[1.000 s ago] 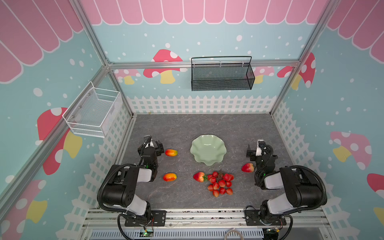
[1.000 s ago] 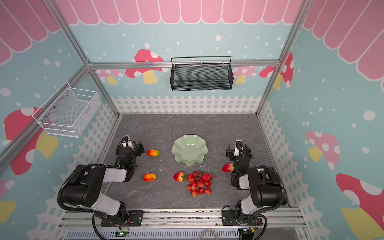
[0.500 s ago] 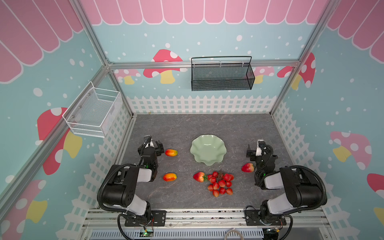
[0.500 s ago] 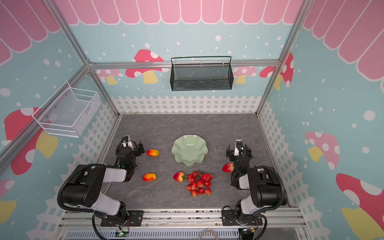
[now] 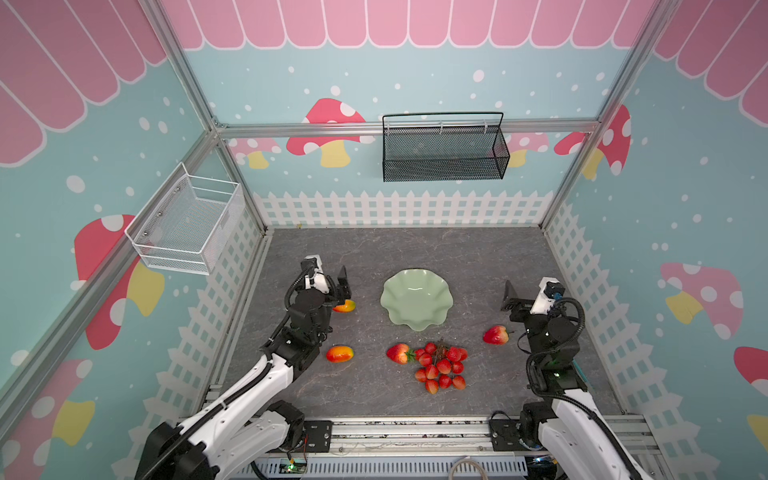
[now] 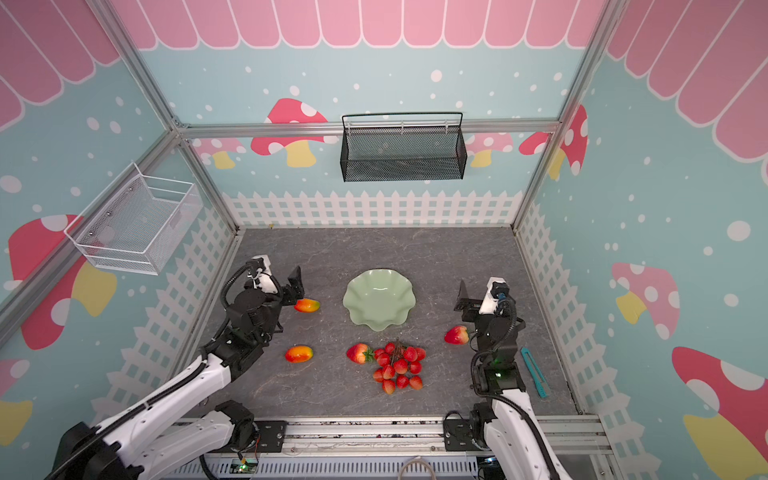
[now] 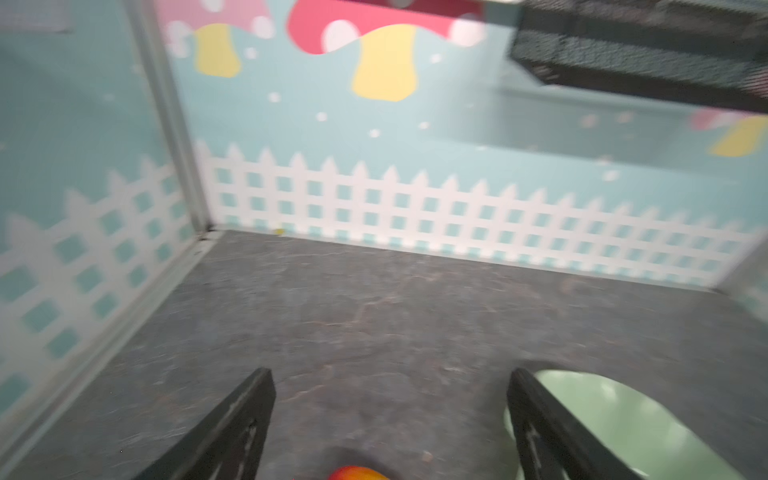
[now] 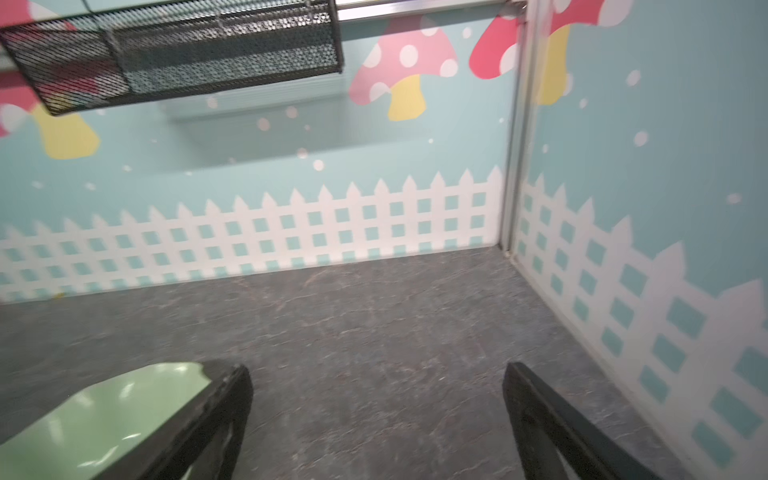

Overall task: Place and organize the fake fruits in the fruit bowl
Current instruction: 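Reach the left gripper to the strawberry bunch stem and grasp it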

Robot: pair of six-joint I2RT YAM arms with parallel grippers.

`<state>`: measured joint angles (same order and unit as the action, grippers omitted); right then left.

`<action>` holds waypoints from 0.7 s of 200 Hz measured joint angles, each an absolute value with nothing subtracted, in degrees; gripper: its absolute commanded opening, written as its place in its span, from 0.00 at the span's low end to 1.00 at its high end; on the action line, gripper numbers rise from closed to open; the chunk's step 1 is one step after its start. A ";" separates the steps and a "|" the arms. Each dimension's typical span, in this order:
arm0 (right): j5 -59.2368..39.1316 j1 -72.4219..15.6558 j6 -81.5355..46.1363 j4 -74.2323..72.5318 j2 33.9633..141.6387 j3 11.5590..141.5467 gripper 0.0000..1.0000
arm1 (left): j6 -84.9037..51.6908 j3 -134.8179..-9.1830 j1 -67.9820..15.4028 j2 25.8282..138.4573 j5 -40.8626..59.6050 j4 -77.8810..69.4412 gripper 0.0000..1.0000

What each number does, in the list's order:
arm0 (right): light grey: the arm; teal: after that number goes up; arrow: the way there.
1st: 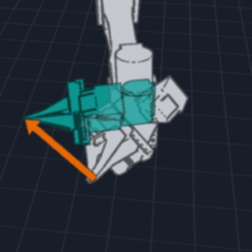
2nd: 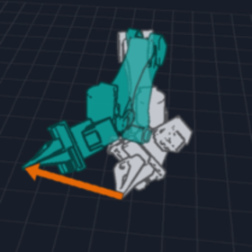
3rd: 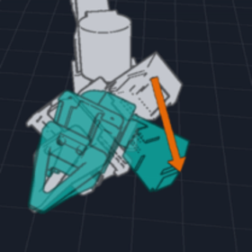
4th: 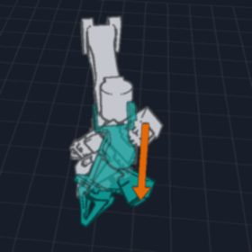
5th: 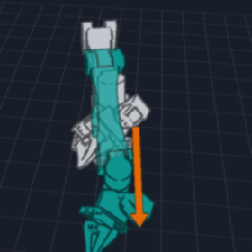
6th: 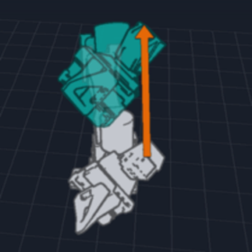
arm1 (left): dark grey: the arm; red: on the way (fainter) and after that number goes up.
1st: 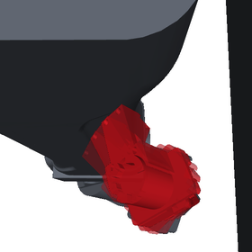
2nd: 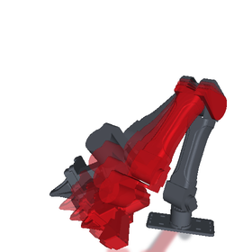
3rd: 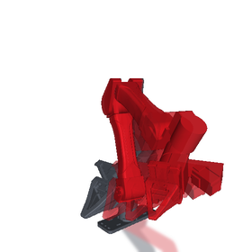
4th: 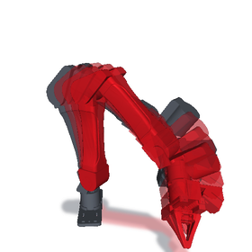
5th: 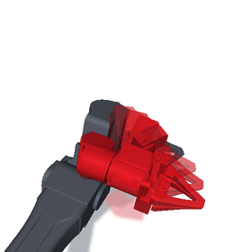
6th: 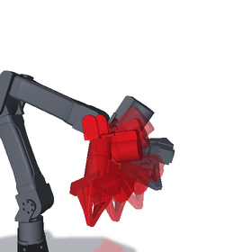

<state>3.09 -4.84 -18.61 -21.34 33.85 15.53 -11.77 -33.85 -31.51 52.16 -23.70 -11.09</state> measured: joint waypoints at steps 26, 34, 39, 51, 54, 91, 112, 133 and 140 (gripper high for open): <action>-5.89 -8.01 -24.88 -7.11 29.87 15.57 0.97 | -16.29 -34.02 -43.75 49.80 -16.23 -4.10 0.70; -8.32 -9.06 -26.39 -3.42 29.19 15.57 0.97 | -17.17 -33.95 -47.37 50.72 -14.35 -2.74 0.69; -9.80 -9.61 -27.31 -1.10 28.64 15.57 0.97 | -17.74 -33.78 -49.30 51.37 -13.39 -2.39 0.69; -13.37 -10.35 -29.61 3.77 26.46 15.55 0.97 | -18.31 -32.97 -53.82 53.12 -11.81 -2.50 0.68; -14.04 -10.44 -30.17 4.64 25.76 15.55 0.97 | -18.46 -32.71 -54.85 53.56 -11.49 -2.70 0.68; -20.45 -10.57 -35.05 12.86 14.85 15.42 0.97 | -19.18 -31.44 -62.41 62.37 -7.90 -7.55 0.61; -24.08 -10.57 -35.86 14.92 13.02 15.09 0.97 | -19.18 -31.90 -64.20 68.27 -5.69 -11.57 0.57; -27.14 -10.57 -35.86 16.71 13.63 14.87 0.97 | -19.11 -33.21 -64.93 73.60 -5.13 -14.85 0.55; -27.97 -10.57 -35.86 16.99 13.91 14.85 0.97 | -19.09 -33.91 -64.97 75.31 -5.13 -15.79 0.54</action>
<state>-27.97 -10.57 -35.86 16.99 13.91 14.85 -19.09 -33.91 -64.97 75.31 -5.13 -15.79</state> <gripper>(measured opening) 0.972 0.550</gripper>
